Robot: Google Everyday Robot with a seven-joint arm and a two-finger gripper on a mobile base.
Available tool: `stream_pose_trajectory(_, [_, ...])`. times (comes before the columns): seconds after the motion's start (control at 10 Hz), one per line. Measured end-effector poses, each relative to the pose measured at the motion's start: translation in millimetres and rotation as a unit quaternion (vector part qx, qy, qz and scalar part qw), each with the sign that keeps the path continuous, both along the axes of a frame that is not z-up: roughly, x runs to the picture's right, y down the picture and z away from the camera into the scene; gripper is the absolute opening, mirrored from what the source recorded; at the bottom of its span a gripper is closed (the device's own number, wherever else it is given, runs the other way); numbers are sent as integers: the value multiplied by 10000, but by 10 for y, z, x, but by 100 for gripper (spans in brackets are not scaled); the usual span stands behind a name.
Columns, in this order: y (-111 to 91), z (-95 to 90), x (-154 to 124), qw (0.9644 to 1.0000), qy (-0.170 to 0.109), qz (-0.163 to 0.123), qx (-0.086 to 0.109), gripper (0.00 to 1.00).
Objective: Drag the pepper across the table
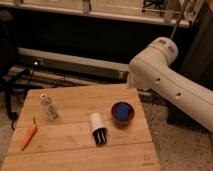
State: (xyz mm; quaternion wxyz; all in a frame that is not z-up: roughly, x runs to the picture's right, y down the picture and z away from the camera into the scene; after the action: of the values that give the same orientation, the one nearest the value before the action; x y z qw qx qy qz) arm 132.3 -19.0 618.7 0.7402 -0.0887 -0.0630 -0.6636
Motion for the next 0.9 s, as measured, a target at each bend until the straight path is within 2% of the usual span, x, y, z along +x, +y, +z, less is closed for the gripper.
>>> stream_pose_trajectory(0.7, [10,4,-6,10000,-2,-21,-9,53])
stream_pose_trajectory(0.8, [26,5,-18,10000,3,-61,-30,53])
stream_pose_trajectory(0.9, [124,11,-234,9993,-77,-332,-139,53])
